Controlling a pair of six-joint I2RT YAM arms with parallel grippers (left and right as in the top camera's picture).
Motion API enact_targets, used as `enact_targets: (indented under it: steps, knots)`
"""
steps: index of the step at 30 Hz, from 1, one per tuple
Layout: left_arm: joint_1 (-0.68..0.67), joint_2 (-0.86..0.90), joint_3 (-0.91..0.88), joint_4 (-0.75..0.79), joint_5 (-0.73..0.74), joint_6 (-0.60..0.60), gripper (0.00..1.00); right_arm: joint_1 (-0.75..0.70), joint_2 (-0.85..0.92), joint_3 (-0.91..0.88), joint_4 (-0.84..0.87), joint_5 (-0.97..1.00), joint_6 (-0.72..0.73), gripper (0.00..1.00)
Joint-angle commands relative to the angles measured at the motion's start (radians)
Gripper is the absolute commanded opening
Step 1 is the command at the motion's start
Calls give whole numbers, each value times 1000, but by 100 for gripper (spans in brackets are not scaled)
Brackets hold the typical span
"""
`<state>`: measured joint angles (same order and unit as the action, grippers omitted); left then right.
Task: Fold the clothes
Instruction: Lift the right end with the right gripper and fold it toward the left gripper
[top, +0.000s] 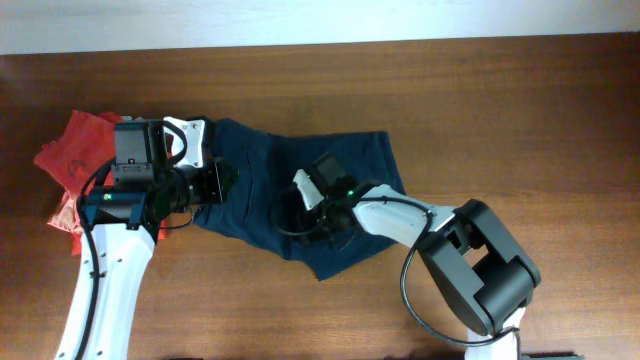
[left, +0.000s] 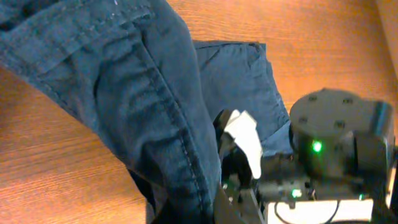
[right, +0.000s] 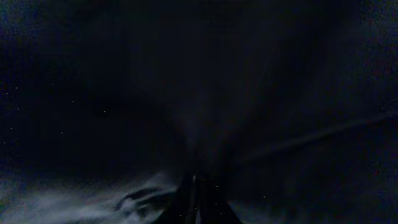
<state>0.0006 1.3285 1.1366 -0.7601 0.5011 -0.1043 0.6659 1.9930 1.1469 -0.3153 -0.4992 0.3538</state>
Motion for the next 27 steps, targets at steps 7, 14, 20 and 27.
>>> enact_targets:
  steps: [7,14,20,27]
  knots:
    - [2,-19,31,-5,-2,5,1,-25,-53,-8,-4,23,18,13]
    - [-1,-19,31,-15,-12,5,1,-211,-248,-7,-122,88,-6,15]
    - [-65,-19,31,-3,-65,5,1,-367,-275,-11,-291,147,-19,14]
    - [-172,-19,31,11,-170,4,0,-432,-219,-47,-362,201,-88,14]
